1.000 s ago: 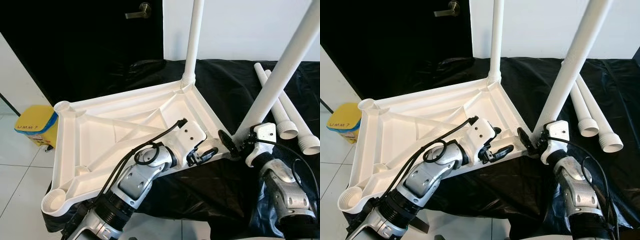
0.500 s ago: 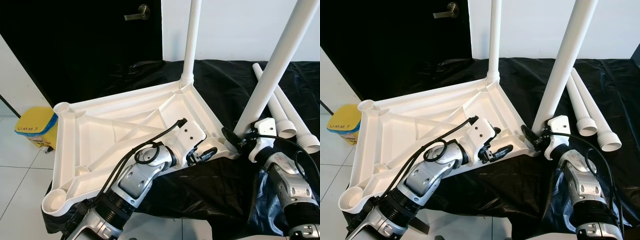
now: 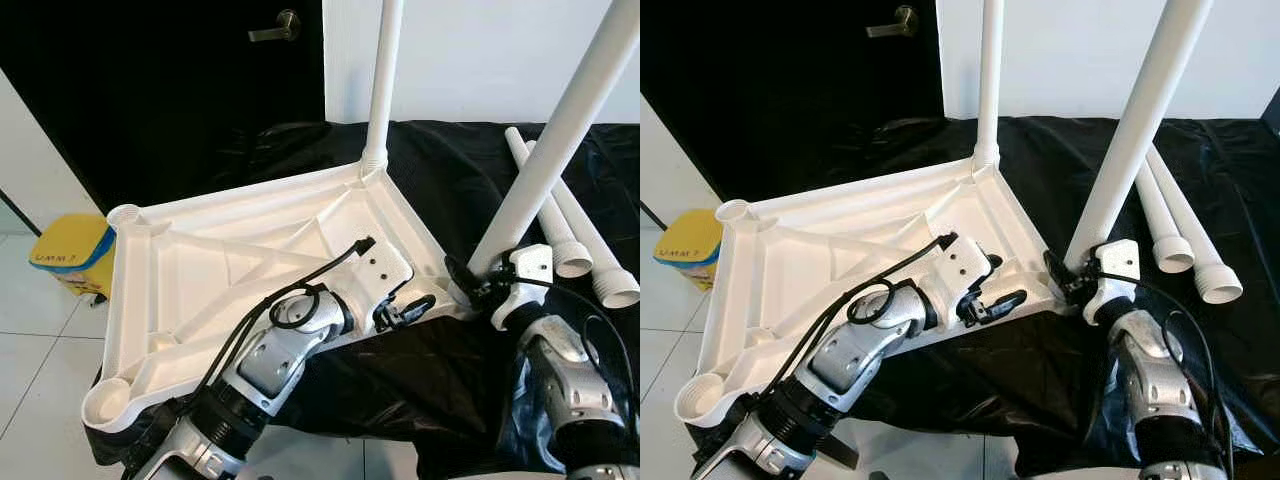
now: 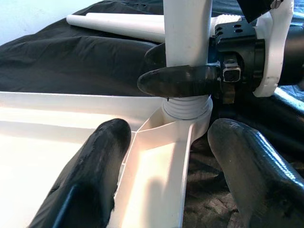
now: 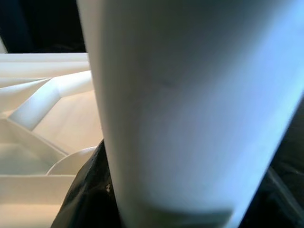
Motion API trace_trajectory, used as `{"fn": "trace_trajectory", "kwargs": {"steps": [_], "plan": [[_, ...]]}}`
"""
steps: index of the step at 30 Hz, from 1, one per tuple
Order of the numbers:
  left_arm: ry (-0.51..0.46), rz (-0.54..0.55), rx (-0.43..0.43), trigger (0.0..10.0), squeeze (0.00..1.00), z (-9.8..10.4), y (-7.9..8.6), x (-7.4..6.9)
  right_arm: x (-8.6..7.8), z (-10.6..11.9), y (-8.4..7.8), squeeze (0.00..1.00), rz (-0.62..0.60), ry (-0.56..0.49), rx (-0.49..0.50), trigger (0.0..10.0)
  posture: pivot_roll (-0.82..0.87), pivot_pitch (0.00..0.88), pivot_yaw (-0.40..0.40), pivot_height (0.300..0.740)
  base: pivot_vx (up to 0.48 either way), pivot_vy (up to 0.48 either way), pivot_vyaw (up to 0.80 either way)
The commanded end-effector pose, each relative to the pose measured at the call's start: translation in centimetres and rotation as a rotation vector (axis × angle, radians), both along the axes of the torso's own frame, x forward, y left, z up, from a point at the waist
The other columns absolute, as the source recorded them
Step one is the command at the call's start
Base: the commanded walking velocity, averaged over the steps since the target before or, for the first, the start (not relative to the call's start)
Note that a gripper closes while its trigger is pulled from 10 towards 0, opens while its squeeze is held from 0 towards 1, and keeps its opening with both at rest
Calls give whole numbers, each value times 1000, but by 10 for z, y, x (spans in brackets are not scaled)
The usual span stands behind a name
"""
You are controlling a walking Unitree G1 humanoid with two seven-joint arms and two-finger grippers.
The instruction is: Building children table
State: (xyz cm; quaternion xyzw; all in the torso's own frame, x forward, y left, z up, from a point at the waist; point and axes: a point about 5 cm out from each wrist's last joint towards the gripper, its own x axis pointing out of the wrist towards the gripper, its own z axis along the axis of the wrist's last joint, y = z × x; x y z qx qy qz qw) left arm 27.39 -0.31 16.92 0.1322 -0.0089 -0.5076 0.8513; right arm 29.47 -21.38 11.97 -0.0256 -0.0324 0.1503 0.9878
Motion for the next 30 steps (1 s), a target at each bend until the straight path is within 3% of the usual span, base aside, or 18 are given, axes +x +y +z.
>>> {"fn": "trace_trajectory", "kwargs": {"steps": [1, 7, 8, 9, 11, 15, 18, 23, 30], "plan": [[23, -85, 21, 10000, 0, -5, -2, -4, -8, -26, 5, 0, -40, 131, 9, 10000, -239, 30, 47, 740, 0, 0, 0], [24, -90, 22, 10000, 0, -5, -2, -5, -10, -27, 11, 0, -113, 148, 13, 10000, -241, 28, 44, 740, 0, 0, 0], [24, -93, 22, 10000, 0, -5, -3, -5, -9, -28, 12, 0, -230, 160, 47, 10000, -241, 26, 41, 740, 0, 0, 0], [24, -93, 22, 10000, 0, -5, -3, -5, -9, -28, 12, 0, -230, 160, 47, 10000, -241, 26, 41, 740, 0, 0, 0], [24, -95, 21, 10000, 0, -5, -3, -6, -10, -31, 11, 0, -394, 178, 92, 10000, -241, 24, 39, 740, 0, 0, 0], [24, -94, 21, 10000, 0, -5, -4, -6, -13, -34, 11, 0, -519, 183, 127, 10000, -238, 24, 34, 740, 0, 0, 0], [23, -92, 21, 10000, 0, -5, -3, -6, -17, -33, 21, 0, -699, 164, 151, 10000, -231, 19, 33, 740, 0, 0, 0], [25, -94, 21, 10000, 0, -5, -4, -7, -16, -28, 37, 0, -708, 151, 174, 10000, -230, 18, 31, 740, 0, 0, 0], [25, -95, 23, 10000, 0, -5, -4, -6, -15, -24, 39, 0, -714, 145, 175, 10000, -230, 17, 32, 740, 0, 0, 0]]}}
